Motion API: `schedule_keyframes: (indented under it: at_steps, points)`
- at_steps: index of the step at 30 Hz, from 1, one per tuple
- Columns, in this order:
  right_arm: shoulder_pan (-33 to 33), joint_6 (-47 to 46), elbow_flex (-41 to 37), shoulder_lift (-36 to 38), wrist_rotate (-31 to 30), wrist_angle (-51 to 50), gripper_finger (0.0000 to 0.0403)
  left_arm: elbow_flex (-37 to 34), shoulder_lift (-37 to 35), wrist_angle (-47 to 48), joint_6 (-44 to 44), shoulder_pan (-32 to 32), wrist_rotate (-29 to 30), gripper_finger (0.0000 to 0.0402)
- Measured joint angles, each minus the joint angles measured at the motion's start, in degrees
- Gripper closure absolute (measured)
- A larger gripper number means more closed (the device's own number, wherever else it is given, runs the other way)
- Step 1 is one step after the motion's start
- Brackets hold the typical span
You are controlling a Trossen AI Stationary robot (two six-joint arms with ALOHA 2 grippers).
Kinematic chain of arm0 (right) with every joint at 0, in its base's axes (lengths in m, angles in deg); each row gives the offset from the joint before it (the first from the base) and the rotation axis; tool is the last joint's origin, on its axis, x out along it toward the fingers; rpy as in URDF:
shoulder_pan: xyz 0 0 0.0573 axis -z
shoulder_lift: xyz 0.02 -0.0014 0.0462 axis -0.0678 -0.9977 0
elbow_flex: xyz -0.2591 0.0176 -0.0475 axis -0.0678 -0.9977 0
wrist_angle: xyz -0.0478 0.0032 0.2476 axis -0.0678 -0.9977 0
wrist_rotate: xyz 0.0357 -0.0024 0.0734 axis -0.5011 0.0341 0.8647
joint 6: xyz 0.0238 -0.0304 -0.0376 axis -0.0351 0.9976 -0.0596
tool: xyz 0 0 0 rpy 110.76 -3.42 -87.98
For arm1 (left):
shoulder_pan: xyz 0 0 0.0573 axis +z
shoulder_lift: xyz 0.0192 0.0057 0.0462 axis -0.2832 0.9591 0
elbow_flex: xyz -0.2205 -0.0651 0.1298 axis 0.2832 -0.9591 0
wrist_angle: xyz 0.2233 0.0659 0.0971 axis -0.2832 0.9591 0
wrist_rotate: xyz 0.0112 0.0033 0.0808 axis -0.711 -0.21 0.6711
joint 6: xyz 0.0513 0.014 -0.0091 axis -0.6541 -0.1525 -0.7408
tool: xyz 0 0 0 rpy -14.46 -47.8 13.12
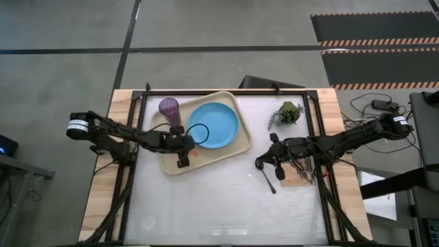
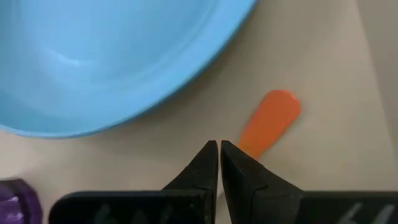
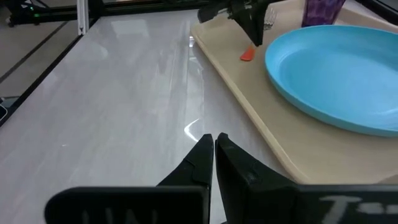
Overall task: Pick and place plate/cup/fork/spoon on tray
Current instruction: Put the orange fork on the gray tray to the left of the blue plate
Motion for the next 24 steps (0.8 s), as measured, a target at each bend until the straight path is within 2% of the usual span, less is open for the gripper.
schedule_keyframes:
  at_steps: [6, 14, 18, 24]
  points:
    - [0.0, 0.0, 0.0, 0.0, 0.0, 0.0, 0.0394, -2.9, 0.2, -3.9, 0.2, 0.0, -0.4, 0.0401]
    - [0.0, 0.0, 0.0, 0.0, 0.0, -0.2, 0.0394, -3.1, -1.5, -2.8, -1.1, -1.0, -6.6, 0.0401]
    - [0.0, -0.6, 0.0, 0.0, 0.0, -0.3, 0.0394, -3.1, -4.2, -0.7, -1.7, -1.3, -8.7, 0.0401]
    - [0.0, -0.6, 0.0, 0.0, 0.0, -0.3, 0.0394, -3.1, -10.4, 7.2, -1.3, -1.5, -10.3, 0.0401]
